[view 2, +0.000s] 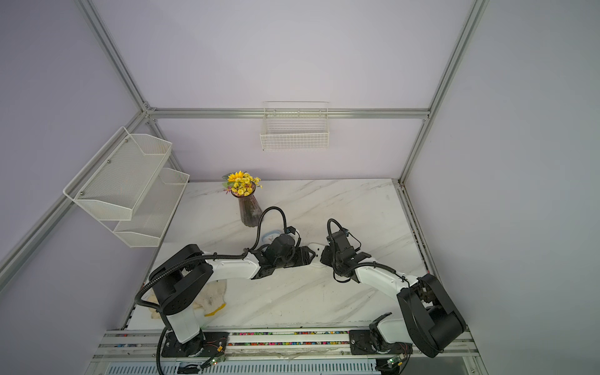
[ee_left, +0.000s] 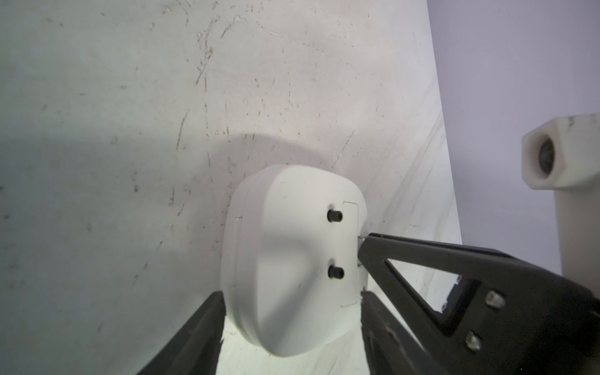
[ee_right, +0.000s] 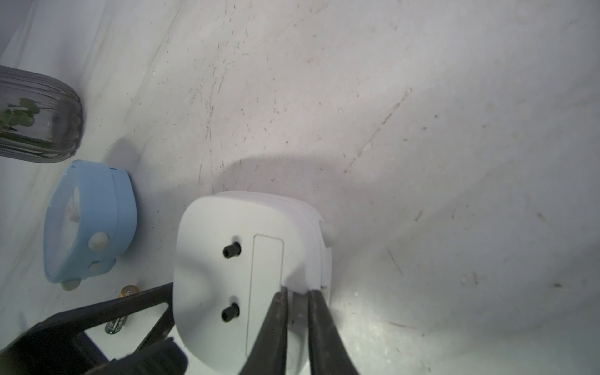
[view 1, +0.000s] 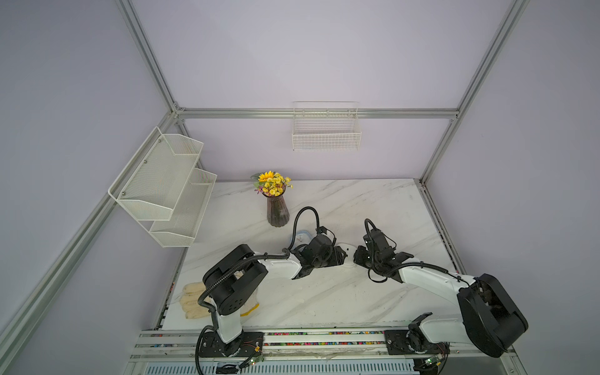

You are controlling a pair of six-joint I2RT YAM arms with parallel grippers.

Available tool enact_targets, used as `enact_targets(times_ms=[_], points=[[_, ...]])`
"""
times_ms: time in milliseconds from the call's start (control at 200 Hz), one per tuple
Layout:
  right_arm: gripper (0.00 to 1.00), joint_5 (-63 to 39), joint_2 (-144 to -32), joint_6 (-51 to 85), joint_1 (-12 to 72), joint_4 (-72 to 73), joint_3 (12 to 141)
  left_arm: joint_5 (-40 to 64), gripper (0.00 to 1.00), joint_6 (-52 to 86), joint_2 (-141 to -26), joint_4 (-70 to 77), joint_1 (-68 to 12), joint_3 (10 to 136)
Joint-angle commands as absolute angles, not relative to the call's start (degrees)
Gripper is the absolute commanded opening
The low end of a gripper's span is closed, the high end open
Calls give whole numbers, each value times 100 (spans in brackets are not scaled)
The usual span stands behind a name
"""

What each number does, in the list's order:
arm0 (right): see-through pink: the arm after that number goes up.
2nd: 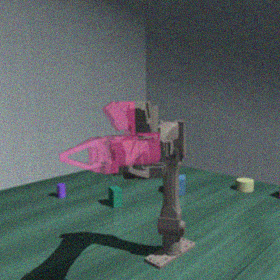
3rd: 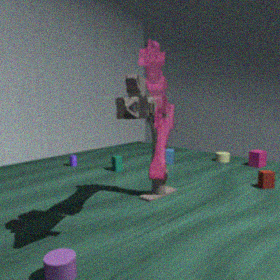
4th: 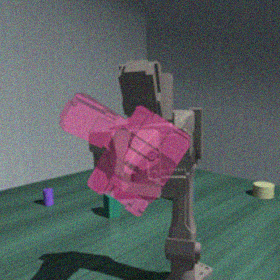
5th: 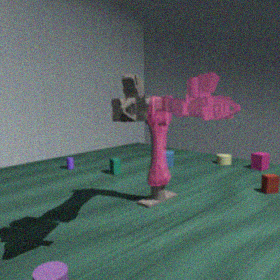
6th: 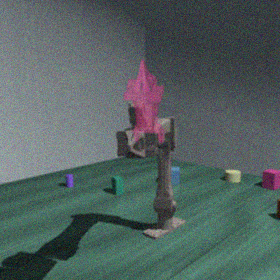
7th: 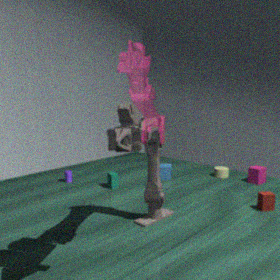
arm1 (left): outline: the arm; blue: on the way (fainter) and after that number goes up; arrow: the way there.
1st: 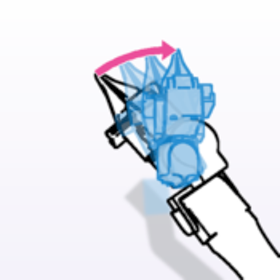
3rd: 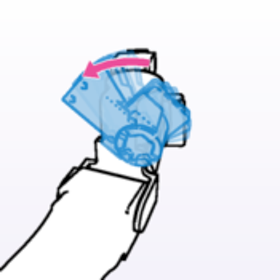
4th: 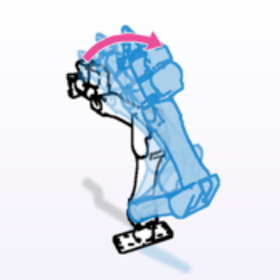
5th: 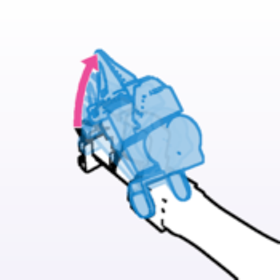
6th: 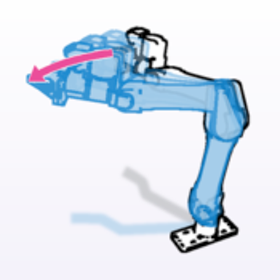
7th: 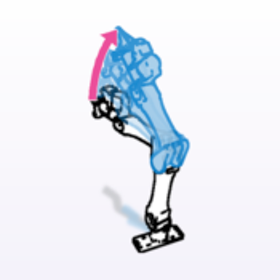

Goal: Insert the battery into the alarm
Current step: Install the cover on the alarm.

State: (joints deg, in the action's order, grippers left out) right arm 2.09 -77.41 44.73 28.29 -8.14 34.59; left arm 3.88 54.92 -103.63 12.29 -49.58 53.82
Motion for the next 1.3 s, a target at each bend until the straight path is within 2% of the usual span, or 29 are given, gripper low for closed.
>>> enact_targets(times_ms=[0, 410, 705, 920, 1295], points=[[11, 275, -7957, 4512, 2849, -993, 3236, 427, 67, 5449, -10416, 1316, -4983, 5550], [7, 462, -7963, 4624, 2854, -1177, 3218, 309, 67, 5392, -10443, 1155, -4983, 5528], [18, 696, -7892, 4614, 2852, -1461, 3393, 201, 66, 5197, -10600, 696, -4983, 5722], [16, 666, -8094, 4623, 2850, -1390, 3327, 77, 62, 5142, -10661, 490, -4983, 5760], [11, 783, -8095, 4859, 2799, -1444, 3178, -99, 59, 5019, -10706, 40, -4984, 5836]])
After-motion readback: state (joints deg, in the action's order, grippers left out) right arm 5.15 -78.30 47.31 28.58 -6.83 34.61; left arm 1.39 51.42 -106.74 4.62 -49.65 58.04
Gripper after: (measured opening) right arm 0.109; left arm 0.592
